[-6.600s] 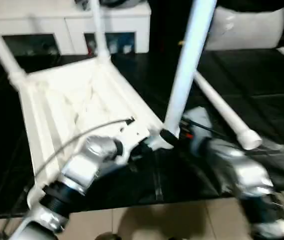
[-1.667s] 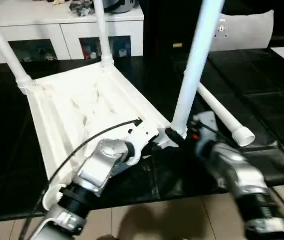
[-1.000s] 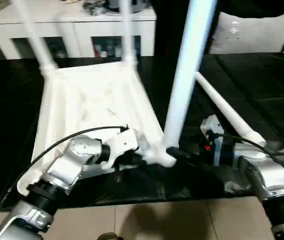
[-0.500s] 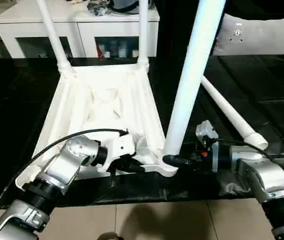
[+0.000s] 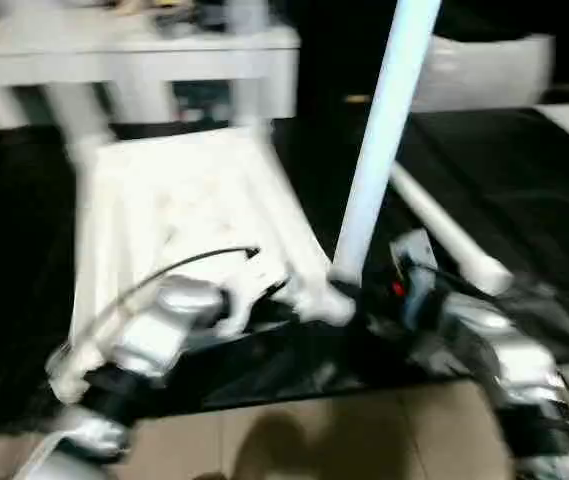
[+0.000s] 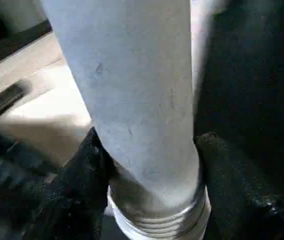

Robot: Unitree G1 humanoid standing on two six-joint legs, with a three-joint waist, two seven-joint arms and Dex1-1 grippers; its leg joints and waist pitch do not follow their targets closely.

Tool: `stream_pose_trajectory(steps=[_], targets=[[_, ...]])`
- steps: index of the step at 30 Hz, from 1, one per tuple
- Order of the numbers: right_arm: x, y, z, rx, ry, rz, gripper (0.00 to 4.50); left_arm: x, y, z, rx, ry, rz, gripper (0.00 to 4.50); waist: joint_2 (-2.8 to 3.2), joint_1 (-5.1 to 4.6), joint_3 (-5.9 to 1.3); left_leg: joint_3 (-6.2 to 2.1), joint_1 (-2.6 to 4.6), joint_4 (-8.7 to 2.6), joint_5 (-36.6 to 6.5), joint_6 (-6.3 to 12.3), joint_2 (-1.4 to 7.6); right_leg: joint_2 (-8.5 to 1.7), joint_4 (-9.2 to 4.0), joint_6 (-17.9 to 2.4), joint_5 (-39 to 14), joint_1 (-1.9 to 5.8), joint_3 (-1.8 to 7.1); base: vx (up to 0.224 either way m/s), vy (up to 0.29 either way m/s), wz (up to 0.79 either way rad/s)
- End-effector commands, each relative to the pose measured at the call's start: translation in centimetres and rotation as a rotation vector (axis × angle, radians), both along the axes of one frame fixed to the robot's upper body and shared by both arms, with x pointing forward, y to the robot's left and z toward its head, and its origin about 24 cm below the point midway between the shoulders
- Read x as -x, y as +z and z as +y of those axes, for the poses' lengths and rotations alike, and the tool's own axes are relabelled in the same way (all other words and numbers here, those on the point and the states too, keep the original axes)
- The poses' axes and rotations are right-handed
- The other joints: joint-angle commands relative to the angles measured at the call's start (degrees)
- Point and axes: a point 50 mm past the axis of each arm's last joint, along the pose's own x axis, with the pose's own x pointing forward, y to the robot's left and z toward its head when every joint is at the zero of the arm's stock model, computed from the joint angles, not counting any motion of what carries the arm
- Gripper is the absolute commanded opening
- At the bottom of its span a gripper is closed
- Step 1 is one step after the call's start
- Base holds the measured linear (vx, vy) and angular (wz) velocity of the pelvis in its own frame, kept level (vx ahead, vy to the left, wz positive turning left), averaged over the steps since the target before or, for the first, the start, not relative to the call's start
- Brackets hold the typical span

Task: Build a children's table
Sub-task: Rotate leg to tighten

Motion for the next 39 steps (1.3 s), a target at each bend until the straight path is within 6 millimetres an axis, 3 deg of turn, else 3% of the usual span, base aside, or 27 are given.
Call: stream_pose_trajectory(steps=[1,4,7,8,9,10,12,17,22,28,31,33,39], targets=[[-0.4,-1.5,1.0,0.021,-0.106,0.068,2.38,-0.5,2.2,-2.7,0.092,0.017,-0.055,0.00,-0.56,0.07,-3.22,-1.71,0.60,-4.49,-19.9,-0.61,2.66,-4.25,-6.30,-4.3,-32.2,2.08,2.31,0.000,0.000,0.00],[-1.3,-1.8,0.6,0.042,-0.274,0.076,2.38,-0.9,2.7,-3.6,0.090,0.070,-0.070,0.00,-0.42,-0.64,-3.43,-1.81,-0.05,-4.58,-18.0,0.19,2.60,-4.11,-6.08,-4.5,-29.7,2.48,2.25,0.000,0.000,0.00],[-1.8,-1.7,0.4,0.016,-0.384,0.049,2.38,-1.4,2.7,-3.8,0.029,0.133,-0.120,0.00,-0.41,-0.98,-3.66,-1.59,-0.07,-4.47,-16.8,0.92,2.58,-3.91,-5.68,-6.2,-24.8,2.41,2.49,0.000,0.000,0.00],[-1.9,-1.4,0.4,-0.003,-0.386,0.034,2.38,-1.5,2.7,-3.6,0.024,0.146,-0.124,0.00,-0.40,-0.81,-3.84,-1.41,0.02,-4.34,-15.6,1.39,2.57,-3.88,-5.44,-7.0,-22.5,2.42,2.64,0.000,0.000,0.00],[-1.9,-1.2,0.3,-0.014,-0.380,0.020,2.72,-1.5,2.6,-3.3,0.017,0.144,-0.130,0.00,-0.39,-0.70,-3.88,-1.30,-0.06,-4.28,-14.2,2.02,2.67,-3.80,-5.11,-8.0,-19.7,2.51,2.78,0.000,0.000,0.00],[-1.9,-1.2,0.3,-0.014,-0.380,0.020,2.72,-1.5,2.6,-3.3,0.017,0.144,-0.130,0.00,-0.39,-0.70,-3.88,-1.30,-0.06,-4.28,-14.2,2.02,2.67,-3.80,-5.11,-8.0,-19.7,2.51,2.78,0.000,0.000,0.00],[-1.9,-1.0,0.0,-0.026,-0.370,-0.002,3.08,-1.4,2.6,-2.9,0.004,0.139,-0.137,0.00,-0.46,-0.35,-4.10,-1.16,-0.34,-4.13,-10.7,3.24,2.76,-3.79,-4.41,-9.8,-14.5,2.87,2.86,0.000,0.000,0.00],[-1.9,-0.1,-1.1,-0.021,-0.311,-0.079,3.45,-1.3,2.4,-2.4,-0.006,0.102,-0.153,0.00,-0.30,0.43,-4.27,-1.00,-0.33,-3.87,-8.3,4.45,2.94,-3.76,-3.80,-11.5,-10.3,2.95,2.90,0.000,0.000,0.00],[-1.7,1.3,-2.9,-0.024,-0.221,-0.174,3.80,-1.0,2.1,-1.6,-0.017,0.037,-0.163,0.00,-0.27,1.39,-4.13,-0.91,-0.11,-3.90,-9.9,4.25,3.07,-3.86,-4.07,-10.8,-12.5,2.91,2.97,0.000,0.000,0.00],[0.1,2.3,-3.4,-0.011,0.094,-0.158,4.36,-0.6,1.5,-0.2,-0.062,-0.056,-0.160,0.00,-0.26,2.11,-3.94,-1.01,-0.11,-4.02,-10.8,4.60,3.15,-3.72,-4.18,-9.9,-14.2,3.00,2.93,0.000,0.000,0.00],[0.8,2.5,-3.4,-0.031,0.237,-0.128,4.36,0.0,1.3,0.6,-0.077,-0.169,-0.145,0.00,-0.49,2.14,-3.76,-1.14,-0.17,-4.22,-12.7,4.20,3.08,-3.97,-4.56,-9.0,-18.6,3.04,2.87,0.000,0.000,0.00],[1.0,2.6,-3.3,-0.024,0.301,-0.113,4.36,0.4,1.2,1.0,-0.081,-0.247,-0.132,0.00,-0.56,2.19,-3.73,-1.10,0.18,-4.19,-13.5,3.62,3.13,-4.01,-4.92,-8.8,-20.7,2.60,2.86,0.000,0.000,0.00],[1.1,2.2,-3.2,0.035,0.417,-0.058,3.93,1.5,1.5,2.1,-0.091,-0.438,-0.087,0.00,-0.38,3.29,-3.80,-1.03,0.55,-4.38,-13.3,2.51,3.59,-4.00,-4.25,-9.9,-18.9,2.27,3.11,0.000,0.000,0.00]])
